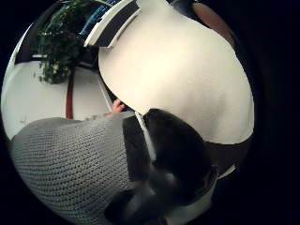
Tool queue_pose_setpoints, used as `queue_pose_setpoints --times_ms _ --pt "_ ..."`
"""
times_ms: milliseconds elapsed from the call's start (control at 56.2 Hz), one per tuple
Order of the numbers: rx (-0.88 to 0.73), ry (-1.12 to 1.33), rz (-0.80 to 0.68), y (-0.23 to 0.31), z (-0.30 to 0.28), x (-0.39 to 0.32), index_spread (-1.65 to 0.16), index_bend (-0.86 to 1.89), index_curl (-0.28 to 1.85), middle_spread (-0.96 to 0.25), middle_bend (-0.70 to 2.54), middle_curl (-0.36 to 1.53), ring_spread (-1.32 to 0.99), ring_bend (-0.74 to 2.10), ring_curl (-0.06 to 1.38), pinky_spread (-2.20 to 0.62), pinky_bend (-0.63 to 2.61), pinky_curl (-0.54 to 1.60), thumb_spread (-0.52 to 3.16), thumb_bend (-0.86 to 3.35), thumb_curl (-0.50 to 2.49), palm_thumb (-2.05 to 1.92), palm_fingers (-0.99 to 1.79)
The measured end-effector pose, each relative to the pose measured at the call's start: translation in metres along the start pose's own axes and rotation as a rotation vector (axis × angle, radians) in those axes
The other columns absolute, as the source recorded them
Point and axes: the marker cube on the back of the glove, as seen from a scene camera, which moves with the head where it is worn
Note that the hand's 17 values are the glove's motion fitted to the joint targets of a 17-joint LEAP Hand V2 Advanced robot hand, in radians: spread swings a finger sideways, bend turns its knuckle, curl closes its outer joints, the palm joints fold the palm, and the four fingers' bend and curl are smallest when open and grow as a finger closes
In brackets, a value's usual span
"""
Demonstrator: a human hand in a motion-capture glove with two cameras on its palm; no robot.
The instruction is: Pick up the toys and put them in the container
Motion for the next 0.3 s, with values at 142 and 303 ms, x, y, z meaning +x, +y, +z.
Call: queue_pose_setpoints --times_ms 142,303 --pt "0.016 -0.006 0.004 -0.003 -0.0006 0.0046 -0.38 0.21 0.47 -0.14 0.16 0.25 -0.05 0.12 0.07 0.09 0.6 0.33 1.36 -0.06 0.08 -0.1 -0.14" --pt "0.015 0.011 -0.004 -0.0065 0.0008 0.0063 -0.38 0.21 0.47 -0.14 0.16 0.26 -0.05 0.12 0.06 0.09 0.59 0.33 1.36 -0.06 0.08 -0.1 -0.13"
